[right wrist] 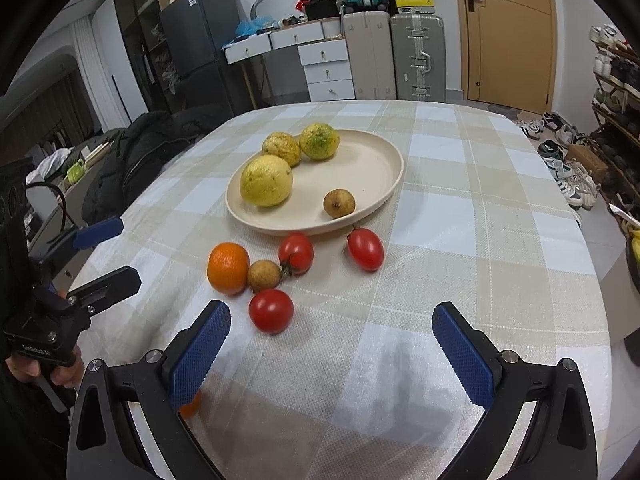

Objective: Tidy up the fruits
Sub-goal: 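Grasp the orange with left tool while right tool moves toward a red tomato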

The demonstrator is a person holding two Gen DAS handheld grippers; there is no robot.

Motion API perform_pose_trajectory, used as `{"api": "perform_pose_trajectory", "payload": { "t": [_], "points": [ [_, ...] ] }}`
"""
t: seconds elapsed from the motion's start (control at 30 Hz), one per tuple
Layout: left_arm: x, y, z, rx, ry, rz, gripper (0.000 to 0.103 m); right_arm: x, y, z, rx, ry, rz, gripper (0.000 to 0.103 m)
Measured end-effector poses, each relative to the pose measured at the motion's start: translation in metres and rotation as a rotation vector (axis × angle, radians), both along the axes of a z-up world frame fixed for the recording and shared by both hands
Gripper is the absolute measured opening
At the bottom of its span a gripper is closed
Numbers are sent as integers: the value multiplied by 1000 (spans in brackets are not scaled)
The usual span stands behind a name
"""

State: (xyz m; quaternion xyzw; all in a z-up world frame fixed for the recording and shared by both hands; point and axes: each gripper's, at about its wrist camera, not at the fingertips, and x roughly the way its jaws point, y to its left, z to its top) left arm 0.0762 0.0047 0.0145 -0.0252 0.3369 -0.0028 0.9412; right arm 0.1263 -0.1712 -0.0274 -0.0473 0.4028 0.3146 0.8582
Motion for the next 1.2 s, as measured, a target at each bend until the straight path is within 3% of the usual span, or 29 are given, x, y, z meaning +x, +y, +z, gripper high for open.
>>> {"api": "perform_pose_trajectory", "payload": {
  "t": [0.4, 0.7, 1.2],
  "points": [
    [-10, -21, -9, 19, 49, -92, 103, -10, 7, -6, -69, 18, 81, 103],
    [-9, -36, -21, -16, 121, -183, 103, -8, 4, -7, -70, 27, 73, 103],
    [-8, -54, -36, 32, 193, -269, 103, -6, 7, -10, -75, 34, 71, 103]
  ]
}}
